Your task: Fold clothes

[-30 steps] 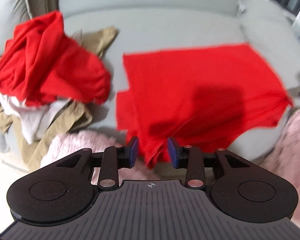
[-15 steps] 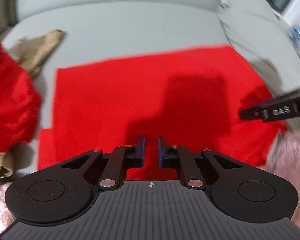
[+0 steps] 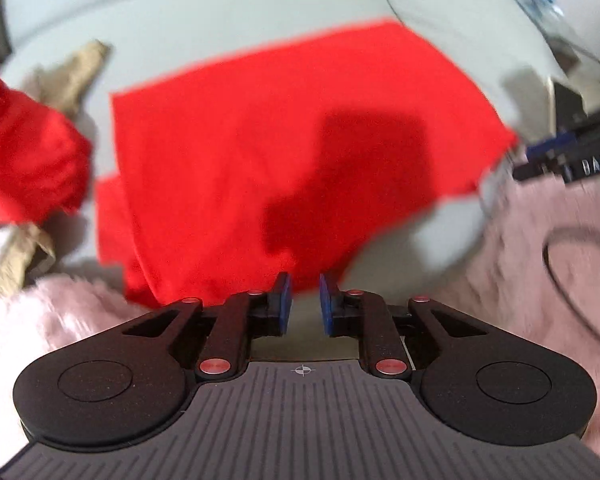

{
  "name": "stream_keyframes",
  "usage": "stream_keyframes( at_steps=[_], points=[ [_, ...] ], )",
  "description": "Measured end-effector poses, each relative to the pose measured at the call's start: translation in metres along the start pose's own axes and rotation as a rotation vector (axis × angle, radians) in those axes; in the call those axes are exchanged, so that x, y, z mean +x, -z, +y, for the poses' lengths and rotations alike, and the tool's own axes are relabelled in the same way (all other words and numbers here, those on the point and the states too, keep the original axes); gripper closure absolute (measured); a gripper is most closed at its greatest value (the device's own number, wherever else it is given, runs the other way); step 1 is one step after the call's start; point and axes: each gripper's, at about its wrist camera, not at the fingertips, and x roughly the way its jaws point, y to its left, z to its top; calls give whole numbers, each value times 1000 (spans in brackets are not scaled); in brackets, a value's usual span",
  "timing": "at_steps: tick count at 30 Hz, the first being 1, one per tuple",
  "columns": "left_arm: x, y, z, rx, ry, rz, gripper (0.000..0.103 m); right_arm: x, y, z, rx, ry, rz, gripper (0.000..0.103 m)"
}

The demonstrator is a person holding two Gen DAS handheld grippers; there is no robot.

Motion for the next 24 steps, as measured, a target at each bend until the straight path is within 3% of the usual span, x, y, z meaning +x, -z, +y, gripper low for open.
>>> stream_keyframes(
  at_steps=[5,8,13,19,22,24],
  points=[
    [17,-13,-16,-33,-22,-93,80,18,-17,21,13,-22,-86,65],
    [32,-13,-32,17,-44,-99,77,35,-19,35,-2,-26,-103,65],
    [50,-7,-44,86,-75,-13,77,47,-7,44,-47,4,-132,61],
    [34,15,-42,70,-23,127,72,29,24,30,26,-56,-22,59],
    [19,24,-34,23,-22,58,69,16,48,19,56,-80,-110,59],
    [8,23,-27,-21,-35,-6,60,6,56,19,71,-67,-179,59]
  ],
)
